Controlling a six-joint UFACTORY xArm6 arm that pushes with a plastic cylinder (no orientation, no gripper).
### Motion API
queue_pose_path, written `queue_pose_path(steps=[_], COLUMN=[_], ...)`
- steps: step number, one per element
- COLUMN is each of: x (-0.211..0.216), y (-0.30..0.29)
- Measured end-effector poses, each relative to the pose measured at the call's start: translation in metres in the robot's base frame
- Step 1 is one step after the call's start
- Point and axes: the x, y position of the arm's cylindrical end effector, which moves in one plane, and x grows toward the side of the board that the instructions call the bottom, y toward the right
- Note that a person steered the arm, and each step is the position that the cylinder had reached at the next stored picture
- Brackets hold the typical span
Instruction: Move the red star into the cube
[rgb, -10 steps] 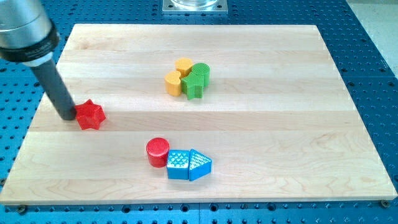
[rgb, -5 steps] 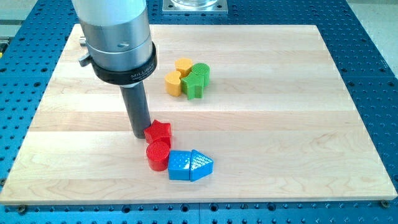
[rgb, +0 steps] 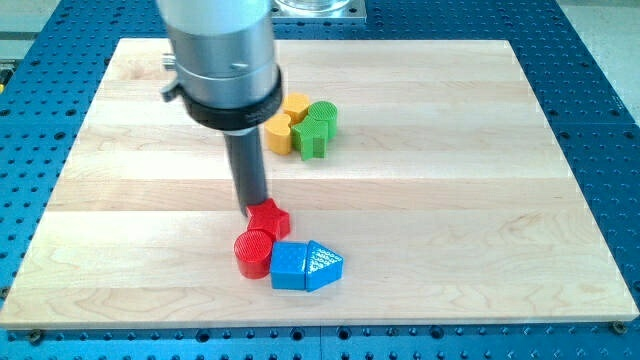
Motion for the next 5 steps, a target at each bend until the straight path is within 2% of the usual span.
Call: queue_pose_path(steps=[3, 4, 5], x=[0.011, 0.011, 0.013], y=[0.016, 0.041, 0.12])
